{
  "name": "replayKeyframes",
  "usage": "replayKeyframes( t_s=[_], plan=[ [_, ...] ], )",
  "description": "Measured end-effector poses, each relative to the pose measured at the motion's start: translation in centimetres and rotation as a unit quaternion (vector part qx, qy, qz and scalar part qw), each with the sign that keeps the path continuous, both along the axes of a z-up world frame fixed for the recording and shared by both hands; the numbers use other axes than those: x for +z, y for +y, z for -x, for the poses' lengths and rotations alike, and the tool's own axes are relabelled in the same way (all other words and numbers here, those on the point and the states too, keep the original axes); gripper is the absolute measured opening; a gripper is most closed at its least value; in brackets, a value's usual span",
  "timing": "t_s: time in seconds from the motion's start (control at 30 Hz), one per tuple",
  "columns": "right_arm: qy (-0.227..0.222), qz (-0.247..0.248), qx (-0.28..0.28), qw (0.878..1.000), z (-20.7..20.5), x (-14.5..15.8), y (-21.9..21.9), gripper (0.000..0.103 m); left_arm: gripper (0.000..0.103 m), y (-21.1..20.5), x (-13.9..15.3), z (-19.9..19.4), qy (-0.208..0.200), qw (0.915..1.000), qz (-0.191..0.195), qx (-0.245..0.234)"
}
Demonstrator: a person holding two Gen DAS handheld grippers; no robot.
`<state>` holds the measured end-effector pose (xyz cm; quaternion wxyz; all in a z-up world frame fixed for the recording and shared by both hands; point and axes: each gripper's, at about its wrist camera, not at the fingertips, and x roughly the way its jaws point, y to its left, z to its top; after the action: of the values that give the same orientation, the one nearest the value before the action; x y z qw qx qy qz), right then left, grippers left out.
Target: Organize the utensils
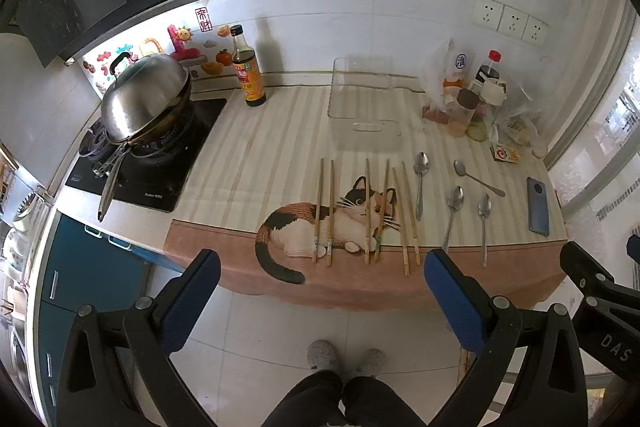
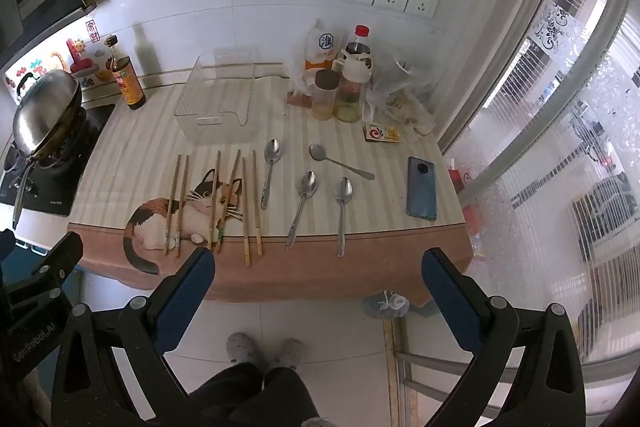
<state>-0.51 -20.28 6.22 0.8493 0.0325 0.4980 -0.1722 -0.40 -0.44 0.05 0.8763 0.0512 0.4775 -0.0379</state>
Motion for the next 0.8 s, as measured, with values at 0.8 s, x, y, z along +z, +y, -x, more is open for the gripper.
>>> replayKeyframes(
  t_s=[0.8],
  plan=[
    [-0.004, 0.005, -0.001, 1.0, 0.3, 0.9, -0.8, 0.103, 0.103, -0.5, 0.7, 0.1, 0.001, 1.0, 0.007, -0.002]
  ],
)
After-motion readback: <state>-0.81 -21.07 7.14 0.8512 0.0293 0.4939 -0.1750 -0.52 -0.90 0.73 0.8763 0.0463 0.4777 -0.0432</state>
